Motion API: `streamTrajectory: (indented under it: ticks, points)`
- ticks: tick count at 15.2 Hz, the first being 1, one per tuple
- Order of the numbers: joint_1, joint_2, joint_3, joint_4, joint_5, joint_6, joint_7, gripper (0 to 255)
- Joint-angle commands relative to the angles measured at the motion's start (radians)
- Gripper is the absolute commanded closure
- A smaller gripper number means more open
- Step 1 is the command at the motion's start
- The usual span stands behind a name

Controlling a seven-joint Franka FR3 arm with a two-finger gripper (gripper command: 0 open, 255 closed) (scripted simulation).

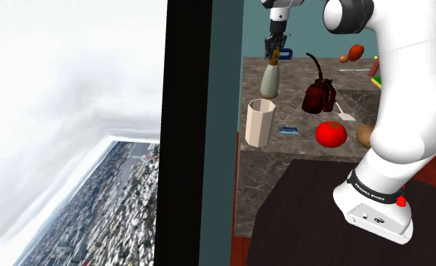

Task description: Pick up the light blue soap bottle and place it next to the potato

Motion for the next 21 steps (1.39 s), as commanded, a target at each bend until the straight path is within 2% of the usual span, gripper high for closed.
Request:
streamTrajectory:
  ticks: [1,13,18,21]
  points:
    - [-0.003,0.000,-0.001,0.030,-0.001,-0.028,0.002,255]
    - [-0.038,0.035,0.001,0.252,0.007,-0.213,0.015,255]
    - [-0.067,0.080,0.006,0.398,0.019,-0.312,0.023,255]
    - [-0.095,0.130,0.013,0.529,0.032,-0.391,0.031,255]
